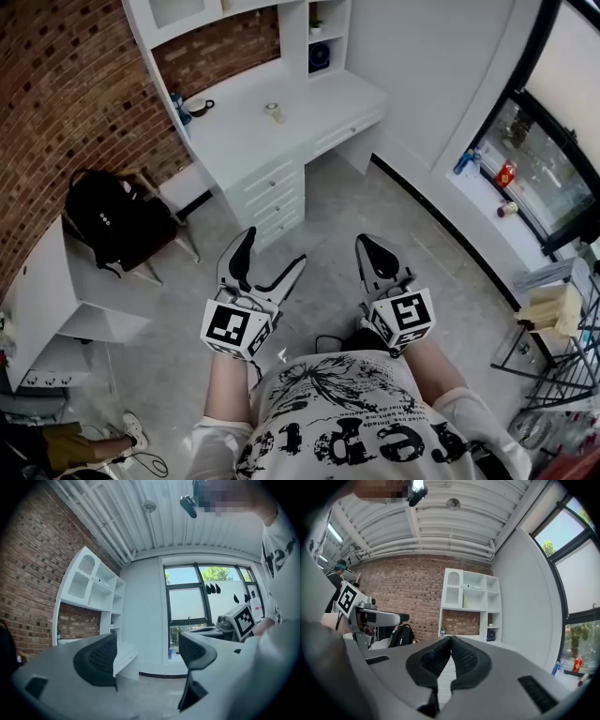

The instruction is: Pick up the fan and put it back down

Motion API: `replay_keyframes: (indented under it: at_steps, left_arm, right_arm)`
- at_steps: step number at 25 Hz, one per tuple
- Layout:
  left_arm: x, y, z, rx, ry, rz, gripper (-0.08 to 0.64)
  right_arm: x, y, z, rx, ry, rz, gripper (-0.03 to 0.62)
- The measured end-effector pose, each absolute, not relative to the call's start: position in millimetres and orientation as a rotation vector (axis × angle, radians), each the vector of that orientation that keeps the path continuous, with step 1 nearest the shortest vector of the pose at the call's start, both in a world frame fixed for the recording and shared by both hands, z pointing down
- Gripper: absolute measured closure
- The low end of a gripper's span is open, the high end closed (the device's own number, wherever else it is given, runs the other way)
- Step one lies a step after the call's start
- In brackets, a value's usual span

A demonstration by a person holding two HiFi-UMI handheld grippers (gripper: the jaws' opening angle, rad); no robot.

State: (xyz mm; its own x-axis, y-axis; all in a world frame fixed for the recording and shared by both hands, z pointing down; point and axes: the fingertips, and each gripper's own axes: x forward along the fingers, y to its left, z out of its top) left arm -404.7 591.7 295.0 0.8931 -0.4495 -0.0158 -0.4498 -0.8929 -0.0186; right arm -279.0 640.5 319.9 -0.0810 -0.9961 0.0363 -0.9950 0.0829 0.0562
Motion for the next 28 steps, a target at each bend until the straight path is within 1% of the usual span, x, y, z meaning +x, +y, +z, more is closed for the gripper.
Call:
replay_keyframes:
  at_steps: [6,12,19,24,28]
  left_arm:
    - [-389.5,558.6,305.2,-3.027,0.805,0.002,0.166]
    - [-342.4,500.8,314.2,-2.999,0.926,-0.059,0.166]
    - [-248.8,410.2,314.5,-2.973,1.111,-0.119,0.167]
    - [-169.3,333.9,303.5,-2.925,1.252,-0.068,0.167]
    - [-119.3,287.6,306.6,-2.892,1.369,-0.061,0.166]
  right_arm:
    - [-261.7,606.9,328.9,2.02,-2.3,-0.032,0.577]
    - [-219.9,544.6,343.1,1.877,-2.39,-0.008,0.577]
    - [-122.3,435.3,348.9,1.733,-2.466,0.088,0.577]
    - [-36.2,348.5,335.0,1.654,-2.507,0.018,0.577]
    - [21.0,292.1,326.7,1.612,-2.552,-0.006,0.577]
